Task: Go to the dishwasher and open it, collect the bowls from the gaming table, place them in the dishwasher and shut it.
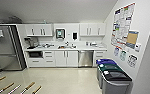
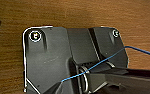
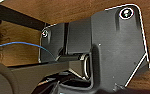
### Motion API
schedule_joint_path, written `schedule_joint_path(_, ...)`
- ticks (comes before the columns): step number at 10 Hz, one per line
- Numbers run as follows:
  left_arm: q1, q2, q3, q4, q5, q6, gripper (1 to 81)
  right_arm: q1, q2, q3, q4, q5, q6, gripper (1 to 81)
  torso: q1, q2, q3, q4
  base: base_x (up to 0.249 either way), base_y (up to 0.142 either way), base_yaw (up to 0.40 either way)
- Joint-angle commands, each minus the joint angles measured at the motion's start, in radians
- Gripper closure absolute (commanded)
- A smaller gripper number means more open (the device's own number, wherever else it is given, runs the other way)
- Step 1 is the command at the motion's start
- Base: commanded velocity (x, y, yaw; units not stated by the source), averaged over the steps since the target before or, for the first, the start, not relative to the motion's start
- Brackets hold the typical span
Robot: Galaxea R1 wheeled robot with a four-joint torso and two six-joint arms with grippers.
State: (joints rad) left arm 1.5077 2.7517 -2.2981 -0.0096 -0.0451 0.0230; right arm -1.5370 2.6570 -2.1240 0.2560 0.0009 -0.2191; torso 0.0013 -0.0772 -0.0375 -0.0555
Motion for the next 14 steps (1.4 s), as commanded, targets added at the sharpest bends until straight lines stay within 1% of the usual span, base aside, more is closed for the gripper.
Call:
schedule_joint_path(1,-0.060,-0.015,0.008,0.011,0.050,0.002,1.0,0.054,-0.018,0.018,0.000,-0.062,-0.002,1.0,0.000,0.000,0.000,0.000,0.277,0.000,0.000)
schedule_joint_path(7,-0.060,-0.015,0.008,0.011,0.050,0.002,1.0,0.054,-0.016,0.021,-0.006,-0.062,-0.002,1.0,0.000,0.000,0.000,0.000,0.277,0.000,0.000)
schedule_joint_path(10,-0.060,-0.016,0.008,0.013,0.050,0.000,1.0,0.056,-0.016,0.021,-0.006,-0.062,-0.002,1.0,0.001,0.001,0.000,0.000,0.231,0.000,0.000)
schedule_joint_path(14,-0.060,-0.015,0.008,0.011,0.050,-0.002,1.0,0.056,-0.016,0.020,-0.007,-0.062,-0.002,1.0,0.000,0.000,0.000,0.000,0.216,-0.097,0.000)
